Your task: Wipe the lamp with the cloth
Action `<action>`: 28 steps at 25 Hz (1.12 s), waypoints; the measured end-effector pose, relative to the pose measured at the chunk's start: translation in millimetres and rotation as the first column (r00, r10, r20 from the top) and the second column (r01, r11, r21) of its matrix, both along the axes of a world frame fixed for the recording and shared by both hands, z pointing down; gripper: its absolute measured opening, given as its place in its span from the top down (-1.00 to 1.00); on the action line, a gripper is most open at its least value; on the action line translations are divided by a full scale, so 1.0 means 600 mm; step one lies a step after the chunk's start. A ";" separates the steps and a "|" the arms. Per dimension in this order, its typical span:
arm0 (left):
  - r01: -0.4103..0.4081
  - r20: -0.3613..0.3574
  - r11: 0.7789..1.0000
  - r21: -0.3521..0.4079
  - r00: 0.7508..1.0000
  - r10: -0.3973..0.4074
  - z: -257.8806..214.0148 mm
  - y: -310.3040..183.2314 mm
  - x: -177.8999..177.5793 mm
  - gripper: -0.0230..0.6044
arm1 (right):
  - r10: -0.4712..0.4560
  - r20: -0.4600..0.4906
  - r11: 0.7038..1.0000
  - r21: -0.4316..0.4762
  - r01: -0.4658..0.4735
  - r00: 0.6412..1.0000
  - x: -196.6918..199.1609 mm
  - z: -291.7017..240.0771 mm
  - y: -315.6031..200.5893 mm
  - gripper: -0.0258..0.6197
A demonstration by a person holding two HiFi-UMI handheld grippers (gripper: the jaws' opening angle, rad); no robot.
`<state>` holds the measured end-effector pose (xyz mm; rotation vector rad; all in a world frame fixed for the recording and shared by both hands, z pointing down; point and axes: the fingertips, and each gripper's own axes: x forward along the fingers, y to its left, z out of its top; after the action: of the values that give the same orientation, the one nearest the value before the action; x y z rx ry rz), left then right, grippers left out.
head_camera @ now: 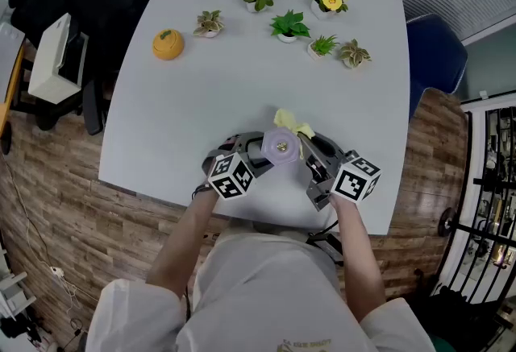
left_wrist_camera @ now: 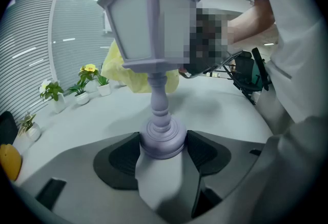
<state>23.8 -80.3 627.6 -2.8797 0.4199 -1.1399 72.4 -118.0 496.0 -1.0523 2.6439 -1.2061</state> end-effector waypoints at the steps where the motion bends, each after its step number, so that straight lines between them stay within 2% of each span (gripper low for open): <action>1: 0.000 0.000 1.000 0.000 1.000 0.000 -0.001 0.000 0.000 -0.02 | -0.002 -0.023 1.000 -0.010 0.001 1.000 0.000 0.007 0.003 0.77; 5: -0.001 -0.002 1.000 0.001 1.000 0.001 -0.002 -0.001 0.000 -0.02 | -0.027 -0.139 0.999 -0.031 0.023 0.990 -0.007 0.029 0.015 0.77; 15: 0.001 0.001 1.000 0.001 1.000 -0.001 -0.001 0.002 -0.001 -0.02 | -0.004 -0.064 1.000 0.022 0.006 0.998 0.009 -0.023 0.036 0.77; 19: 0.001 0.002 1.000 0.002 1.000 -0.001 -0.002 0.001 -0.001 -0.02 | -0.017 -0.101 1.000 0.018 0.019 0.995 0.006 -0.016 0.045 0.77; 23: 0.001 0.002 1.000 0.000 1.000 -0.001 -0.001 0.001 0.000 -0.02 | -0.041 -0.159 0.999 -0.022 0.038 0.986 0.001 0.007 0.048 0.77; 28: 0.007 0.000 1.000 -0.002 1.000 -0.007 0.000 0.002 0.003 -0.02 | -0.072 -0.171 0.997 -0.039 0.066 0.983 0.001 0.004 0.054 0.77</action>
<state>25.5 -78.9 627.5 -2.8820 0.4287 -1.1425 72.8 -85.7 498.3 -1.1279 2.8215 -1.2289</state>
